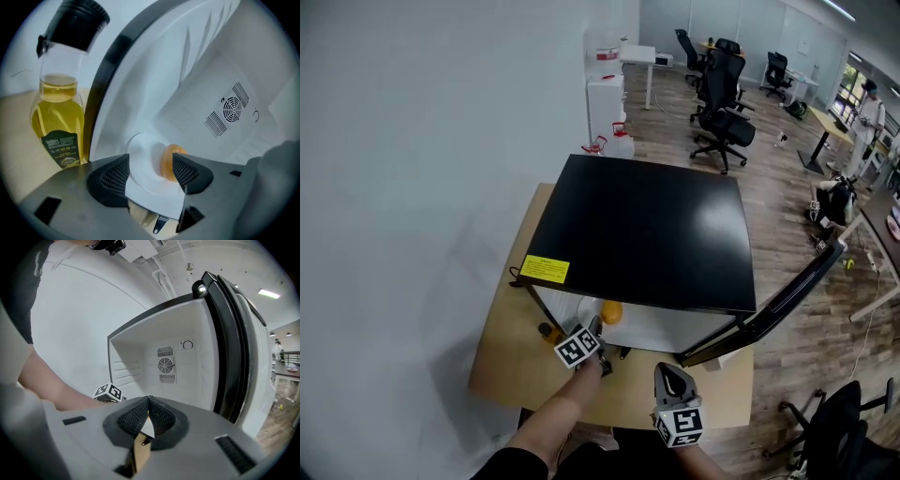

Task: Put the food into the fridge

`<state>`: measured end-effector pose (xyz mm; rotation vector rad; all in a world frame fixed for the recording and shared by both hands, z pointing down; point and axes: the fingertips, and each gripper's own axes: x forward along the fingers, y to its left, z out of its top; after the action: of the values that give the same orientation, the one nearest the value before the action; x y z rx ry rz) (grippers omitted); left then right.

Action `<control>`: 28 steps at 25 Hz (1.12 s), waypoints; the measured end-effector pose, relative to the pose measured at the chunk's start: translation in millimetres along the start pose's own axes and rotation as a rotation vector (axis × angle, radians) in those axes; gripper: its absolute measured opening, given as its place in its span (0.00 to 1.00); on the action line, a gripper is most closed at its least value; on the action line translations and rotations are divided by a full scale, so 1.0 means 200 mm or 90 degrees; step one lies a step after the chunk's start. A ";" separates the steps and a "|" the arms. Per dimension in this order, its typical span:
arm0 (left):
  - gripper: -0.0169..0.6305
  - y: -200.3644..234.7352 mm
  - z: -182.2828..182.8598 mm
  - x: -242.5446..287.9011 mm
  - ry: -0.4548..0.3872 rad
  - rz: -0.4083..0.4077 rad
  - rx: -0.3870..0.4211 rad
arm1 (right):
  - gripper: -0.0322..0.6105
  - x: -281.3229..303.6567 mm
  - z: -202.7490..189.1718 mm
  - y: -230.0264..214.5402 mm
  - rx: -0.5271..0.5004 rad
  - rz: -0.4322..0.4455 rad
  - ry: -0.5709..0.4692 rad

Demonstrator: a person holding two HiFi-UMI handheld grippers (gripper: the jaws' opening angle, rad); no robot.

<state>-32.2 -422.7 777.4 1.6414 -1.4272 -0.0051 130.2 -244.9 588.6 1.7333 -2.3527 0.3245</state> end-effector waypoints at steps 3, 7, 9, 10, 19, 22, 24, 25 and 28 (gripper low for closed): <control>0.43 -0.03 0.00 -0.07 -0.005 -0.029 0.009 | 0.14 -0.06 -0.04 0.02 0.002 -0.007 -0.001; 0.43 -0.08 -0.07 -0.26 0.007 -0.073 0.052 | 0.14 -0.15 -0.06 0.08 0.003 -0.005 -0.005; 0.43 -0.10 -0.10 -0.41 -0.001 -0.091 0.063 | 0.14 -0.21 -0.06 0.13 0.007 -0.002 -0.011; 0.43 -0.11 -0.11 -0.49 -0.007 -0.103 0.073 | 0.14 -0.24 -0.05 0.16 0.009 -0.001 -0.014; 0.43 -0.23 -0.22 -1.31 -0.049 -0.150 0.319 | 0.14 -0.57 -0.02 0.42 0.022 0.006 -0.020; 0.37 -0.29 -0.24 -1.56 -0.079 -0.184 0.355 | 0.14 -0.68 -0.01 0.51 0.017 0.004 -0.019; 0.25 -0.32 -0.24 -1.72 -0.098 -0.200 0.380 | 0.14 -0.74 0.00 0.57 0.011 0.005 -0.018; 0.20 -0.33 -0.25 -1.80 -0.106 -0.204 0.392 | 0.14 -0.77 0.01 0.61 0.007 0.007 -0.016; 0.06 -0.34 -0.27 -2.00 -0.129 -0.218 0.399 | 0.14 -0.86 0.02 0.69 -0.014 0.010 -0.014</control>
<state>-79.8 -85.1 552.0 2.4485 -1.3528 0.0916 48.3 -50.0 527.0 1.7181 -2.3771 0.2813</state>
